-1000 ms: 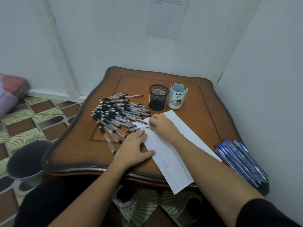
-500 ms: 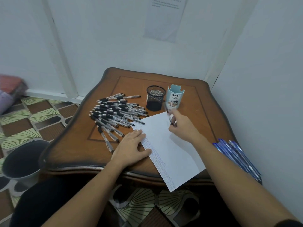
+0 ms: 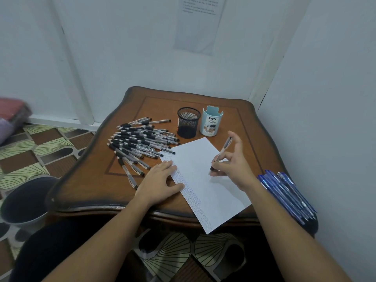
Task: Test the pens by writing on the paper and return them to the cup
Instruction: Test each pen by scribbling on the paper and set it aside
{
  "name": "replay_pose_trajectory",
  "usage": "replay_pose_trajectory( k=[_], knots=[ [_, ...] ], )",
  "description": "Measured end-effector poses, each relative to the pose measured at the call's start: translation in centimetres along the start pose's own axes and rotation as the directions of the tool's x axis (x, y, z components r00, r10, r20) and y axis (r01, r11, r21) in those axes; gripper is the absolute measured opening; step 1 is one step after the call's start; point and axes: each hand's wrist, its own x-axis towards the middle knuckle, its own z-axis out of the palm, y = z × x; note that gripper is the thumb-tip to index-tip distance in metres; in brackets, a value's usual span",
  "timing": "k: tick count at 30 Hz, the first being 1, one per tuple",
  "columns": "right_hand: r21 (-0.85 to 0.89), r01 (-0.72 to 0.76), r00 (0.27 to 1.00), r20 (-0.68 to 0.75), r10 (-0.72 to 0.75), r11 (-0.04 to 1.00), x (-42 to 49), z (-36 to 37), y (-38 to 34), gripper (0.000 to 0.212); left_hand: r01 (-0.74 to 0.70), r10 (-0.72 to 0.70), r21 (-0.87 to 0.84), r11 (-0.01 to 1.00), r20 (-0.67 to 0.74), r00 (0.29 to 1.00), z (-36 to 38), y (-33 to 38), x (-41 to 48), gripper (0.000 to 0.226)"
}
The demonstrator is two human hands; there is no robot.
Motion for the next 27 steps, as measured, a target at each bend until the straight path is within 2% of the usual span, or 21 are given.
replay_pose_trajectory(
  k=[4,10,14,15,16,19,22,27],
  knots=[
    [0.022,-0.007,1.000,-0.008,0.007,1.000,-0.2,-0.4,0.0,0.120,0.014,-0.014,0.000,1.000,0.000,1.000,0.0,0.1,0.0,0.087],
    [0.036,-0.025,0.999,-0.034,0.026,0.999,-0.3,-0.6,0.4,0.099,0.012,-0.012,0.007,1.000,-0.017,1.000,0.0,0.1,0.1,0.074],
    [0.055,-0.021,1.000,-0.021,0.023,0.998,-0.7,-0.8,1.1,0.114,0.018,-0.018,0.004,1.000,-0.017,1.000,0.0,0.2,0.0,0.074],
    [0.064,-0.028,0.999,-0.028,0.030,0.998,-1.0,-0.8,1.3,0.112,0.020,-0.020,0.003,1.000,-0.018,1.000,-0.1,0.3,0.0,0.074],
    [0.083,-0.024,0.999,-0.037,0.027,0.996,-1.3,-0.9,1.5,0.099,0.024,-0.024,0.000,1.000,-0.018,1.000,-0.1,0.3,0.0,0.074],
    [0.142,-0.005,0.998,-0.067,0.014,0.990,-2.5,-0.6,2.2,0.023,0.027,-0.027,-0.004,1.000,-0.025,0.999,-0.1,0.4,-0.1,0.074],
    [0.192,-0.022,0.996,-0.077,0.038,0.981,-3.4,-0.1,3.7,0.019,0.029,-0.029,0.005,1.000,-0.026,0.999,-0.2,0.6,-0.1,0.074],
    [0.075,-0.028,0.999,0.031,0.026,0.997,-4.5,0.7,5.4,0.014,0.034,-0.034,0.020,0.999,-0.022,0.999,-0.1,0.6,0.0,0.074]
  ],
)
